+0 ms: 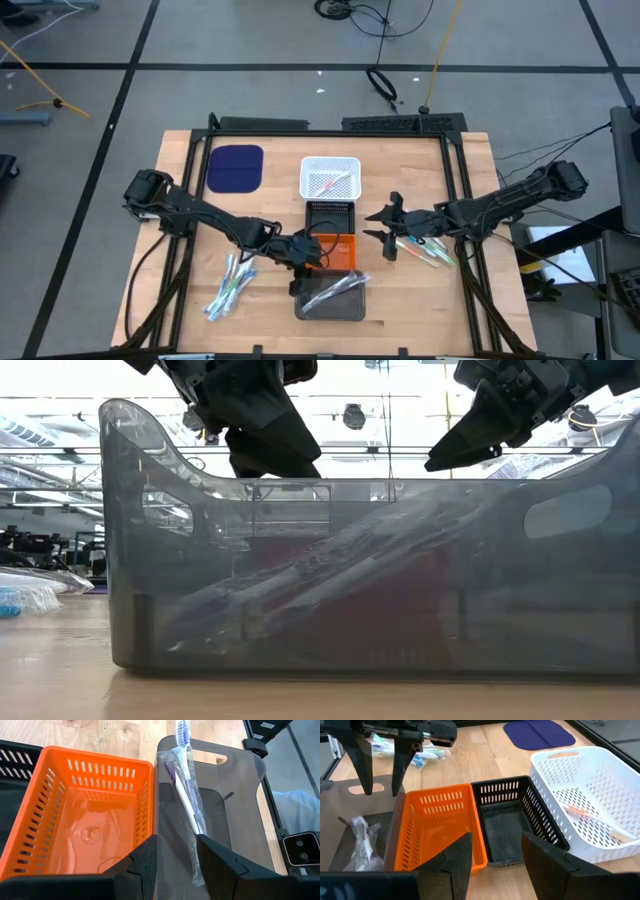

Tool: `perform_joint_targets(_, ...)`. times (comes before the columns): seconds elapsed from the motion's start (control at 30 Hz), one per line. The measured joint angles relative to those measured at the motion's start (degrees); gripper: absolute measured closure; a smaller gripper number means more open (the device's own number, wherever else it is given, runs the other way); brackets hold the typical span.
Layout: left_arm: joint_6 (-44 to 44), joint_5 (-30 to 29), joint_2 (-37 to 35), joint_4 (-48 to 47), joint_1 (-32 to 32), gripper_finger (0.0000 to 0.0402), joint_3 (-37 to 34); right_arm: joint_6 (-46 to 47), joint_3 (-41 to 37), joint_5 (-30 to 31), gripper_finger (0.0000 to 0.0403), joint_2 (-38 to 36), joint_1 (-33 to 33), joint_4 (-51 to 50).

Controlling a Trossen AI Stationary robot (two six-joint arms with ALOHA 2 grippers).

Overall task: Pick & Place Toothbrushes
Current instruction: Put the purple toothbrush into the black bin

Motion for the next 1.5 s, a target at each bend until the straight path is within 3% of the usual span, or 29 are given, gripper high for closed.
perform_joint_targets(0.27, -1.61, 0.04, -0.36, -0.86, -0.02, 0.0263, 0.0, 0.0, 0.0, -0.02, 0.0242, 0.0, 0.0, 0.17)
perform_joint_targets(0.43, -7.62, -1.46, -3.89, -10.13, -0.16, 0.0266, -0.02, 0.0, 0.0, -0.09, 0.0242, 0.0, 0.0, 0.04)
perform_joint_targets(0.7, -25.64, -10.18, -9.37, -31.21, -3.84, 0.0283, -0.02, -0.29, 0.0, -0.15, 0.0242, 0.0, 0.0, 0.19)
perform_joint_targets(1.03, -48.18, -11.72, -9.7, -51.6, -7.25, 0.0295, -0.04, -1.97, 0.0, -0.11, 0.0242, 0.0, 0.0, 0.26)
perform_joint_targets(1.23, -53.45, -11.53, -9.42, -53.79, -7.65, 0.0295, -0.55, -1.97, 0.0, -0.15, 0.0242, 0.0, 0.0, 0.24)
perform_joint_targets(1.5, -58.57, -3.15, -9.27, -47.68, -7.96, 0.0295, -8.45, -2.72, 0.0, -0.15, 0.0242, 0.0, 0.0, 0.26)
